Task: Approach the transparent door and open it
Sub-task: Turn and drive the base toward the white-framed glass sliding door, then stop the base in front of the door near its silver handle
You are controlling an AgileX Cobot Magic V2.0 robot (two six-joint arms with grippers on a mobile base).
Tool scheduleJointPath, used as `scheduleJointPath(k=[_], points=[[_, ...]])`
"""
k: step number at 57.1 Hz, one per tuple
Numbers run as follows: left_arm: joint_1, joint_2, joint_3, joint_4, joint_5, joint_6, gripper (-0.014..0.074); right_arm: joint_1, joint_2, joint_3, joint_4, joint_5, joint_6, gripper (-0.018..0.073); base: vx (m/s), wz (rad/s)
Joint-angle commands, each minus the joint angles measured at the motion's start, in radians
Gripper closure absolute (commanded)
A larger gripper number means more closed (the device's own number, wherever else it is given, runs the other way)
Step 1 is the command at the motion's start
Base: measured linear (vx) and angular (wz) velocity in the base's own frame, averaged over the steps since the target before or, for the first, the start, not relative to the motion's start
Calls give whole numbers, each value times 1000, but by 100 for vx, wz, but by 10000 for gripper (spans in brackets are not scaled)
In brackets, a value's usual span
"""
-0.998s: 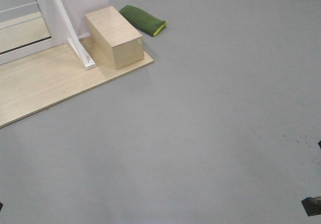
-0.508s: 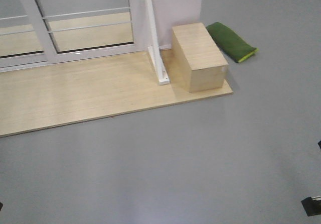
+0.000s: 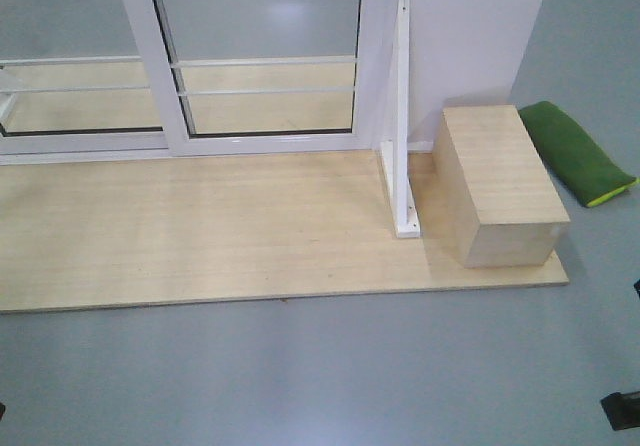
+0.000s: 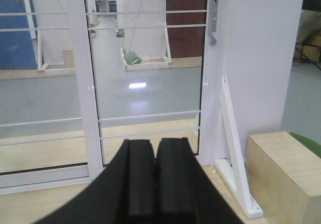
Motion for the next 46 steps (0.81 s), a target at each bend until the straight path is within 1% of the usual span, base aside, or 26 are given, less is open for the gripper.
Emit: scheduleJointPath(k=[1,46], points=[[-6,-15,15,-10,-83,-2,603,-4,-12,2,-2,-83,-3,568,55,14],[-6,-15,15,-10,-83,-2,603,-4,-12,2,-2,-83,-3,568,54,11]])
